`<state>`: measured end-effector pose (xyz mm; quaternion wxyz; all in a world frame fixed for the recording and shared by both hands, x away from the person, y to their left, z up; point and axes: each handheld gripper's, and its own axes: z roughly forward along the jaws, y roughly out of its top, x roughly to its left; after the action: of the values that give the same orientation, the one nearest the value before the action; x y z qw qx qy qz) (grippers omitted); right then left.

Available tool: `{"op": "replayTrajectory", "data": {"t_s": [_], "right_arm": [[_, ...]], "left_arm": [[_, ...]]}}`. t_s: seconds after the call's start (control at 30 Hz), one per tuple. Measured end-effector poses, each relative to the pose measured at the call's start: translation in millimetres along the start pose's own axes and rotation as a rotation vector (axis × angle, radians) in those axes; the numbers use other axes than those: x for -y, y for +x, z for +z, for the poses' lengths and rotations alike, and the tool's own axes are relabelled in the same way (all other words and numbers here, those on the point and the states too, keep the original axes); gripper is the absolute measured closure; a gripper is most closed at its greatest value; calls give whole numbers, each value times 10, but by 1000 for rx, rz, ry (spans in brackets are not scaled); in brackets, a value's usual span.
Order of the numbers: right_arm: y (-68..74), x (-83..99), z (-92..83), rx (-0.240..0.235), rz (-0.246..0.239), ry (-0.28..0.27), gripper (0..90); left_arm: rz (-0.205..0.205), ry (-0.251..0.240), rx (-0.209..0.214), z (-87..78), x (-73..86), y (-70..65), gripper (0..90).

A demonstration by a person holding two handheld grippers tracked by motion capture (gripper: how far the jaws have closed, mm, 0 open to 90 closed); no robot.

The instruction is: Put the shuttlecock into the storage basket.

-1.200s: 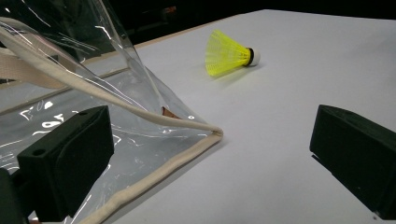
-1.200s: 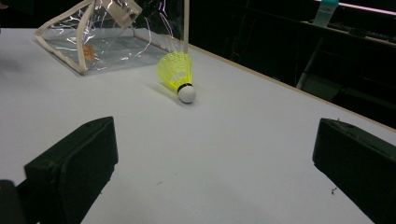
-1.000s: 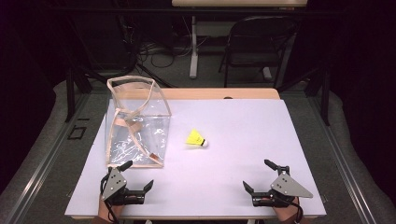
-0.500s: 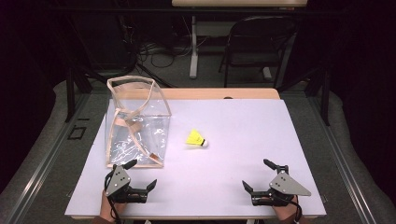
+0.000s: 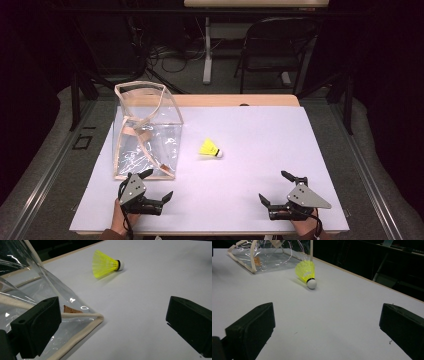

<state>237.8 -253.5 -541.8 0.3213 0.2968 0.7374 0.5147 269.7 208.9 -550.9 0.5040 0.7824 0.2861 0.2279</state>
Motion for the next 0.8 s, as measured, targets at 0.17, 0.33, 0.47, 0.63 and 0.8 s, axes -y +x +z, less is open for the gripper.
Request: {"op": "replayTrajectory", "data": {"t_s": [0.17, 0.33, 0.47, 0.63, 0.8], "right_arm": [[0, 1, 2, -2, 1, 3, 0], [2, 1, 5, -3, 1, 5, 0], [3, 1, 6, -3, 1, 7, 0], [7, 1, 5, -2, -1, 9, 0], [11, -2, 4, -3, -3, 6, 0]], "left_arm": [[3, 8, 13, 39, -21, 0, 0], [1, 5, 17, 66, -42, 4, 0], [3, 9, 31, 107, -77, 13, 0], [1, -1, 44, 132, -128, 23, 0], [-5, 0, 61, 183, -192, 52, 0]]}}
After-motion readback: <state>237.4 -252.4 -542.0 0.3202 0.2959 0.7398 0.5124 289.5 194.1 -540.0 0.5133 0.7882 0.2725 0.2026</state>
